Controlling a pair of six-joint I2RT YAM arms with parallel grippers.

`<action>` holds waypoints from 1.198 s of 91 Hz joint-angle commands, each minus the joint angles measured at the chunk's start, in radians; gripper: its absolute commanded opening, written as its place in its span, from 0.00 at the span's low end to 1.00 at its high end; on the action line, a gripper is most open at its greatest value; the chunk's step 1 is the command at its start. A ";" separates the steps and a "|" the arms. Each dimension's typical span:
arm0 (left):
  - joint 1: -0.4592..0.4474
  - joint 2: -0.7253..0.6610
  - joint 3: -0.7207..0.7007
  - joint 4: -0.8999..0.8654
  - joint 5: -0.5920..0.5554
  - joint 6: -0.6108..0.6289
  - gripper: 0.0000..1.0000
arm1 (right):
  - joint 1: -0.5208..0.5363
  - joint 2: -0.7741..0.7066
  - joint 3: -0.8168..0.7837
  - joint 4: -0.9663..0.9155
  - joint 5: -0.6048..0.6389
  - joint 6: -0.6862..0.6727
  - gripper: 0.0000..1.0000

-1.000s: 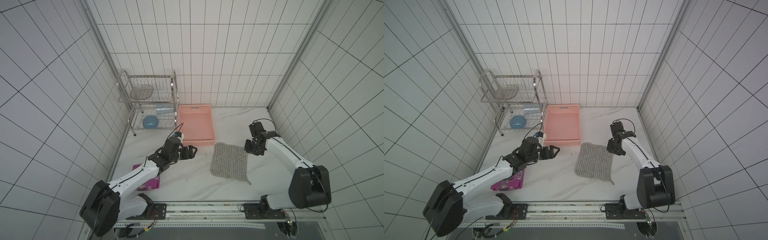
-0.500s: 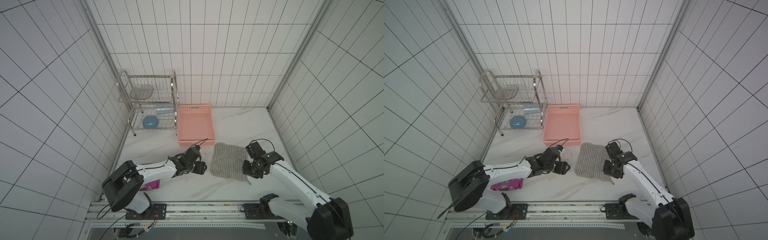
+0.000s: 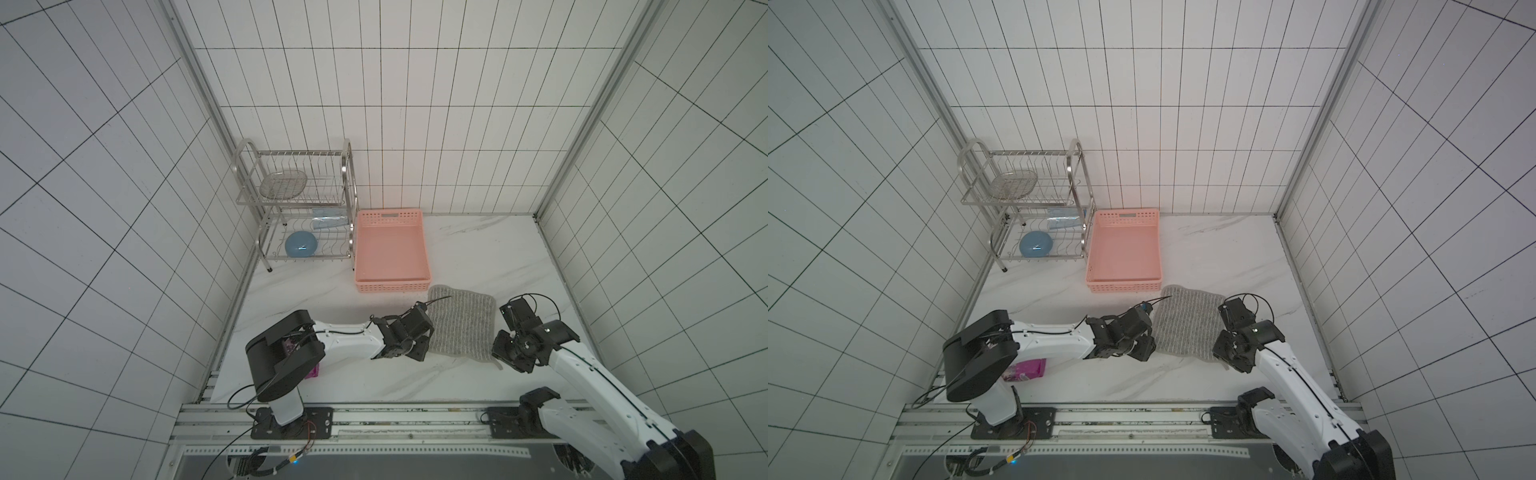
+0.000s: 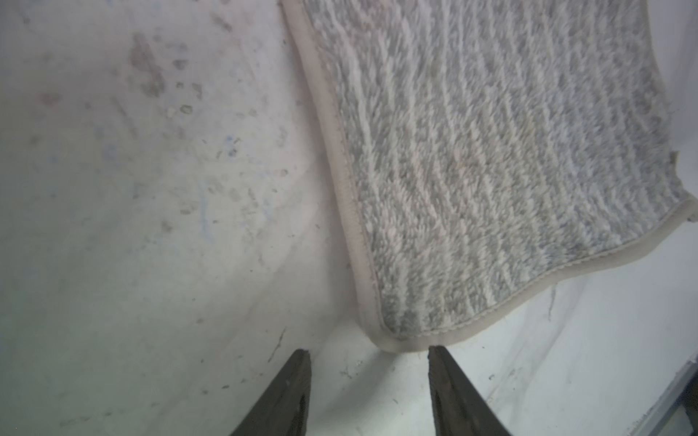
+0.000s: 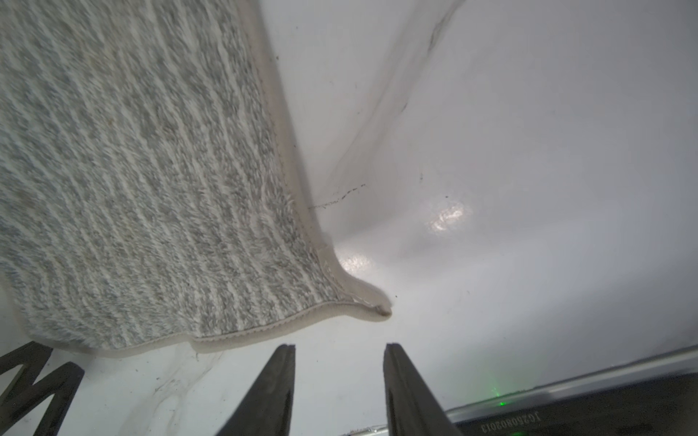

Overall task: Fold the square dishcloth
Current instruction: Fold the cleaning item at the center of the board.

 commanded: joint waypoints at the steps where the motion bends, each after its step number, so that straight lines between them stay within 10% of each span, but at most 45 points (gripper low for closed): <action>1: 0.001 0.015 0.024 -0.035 -0.052 -0.021 0.53 | -0.015 -0.015 -0.018 -0.020 0.027 0.021 0.45; 31: 0.002 0.094 0.095 0.018 0.098 0.027 0.65 | -0.034 -0.031 -0.052 -0.012 0.037 0.041 0.48; 86: 0.001 -0.013 -0.022 -0.019 0.075 -0.105 0.00 | -0.061 0.014 -0.033 0.017 -0.042 -0.050 0.53; 109: 0.004 -0.090 -0.083 -0.030 0.106 -0.167 0.00 | -0.059 0.069 -0.017 0.037 -0.170 -0.140 0.50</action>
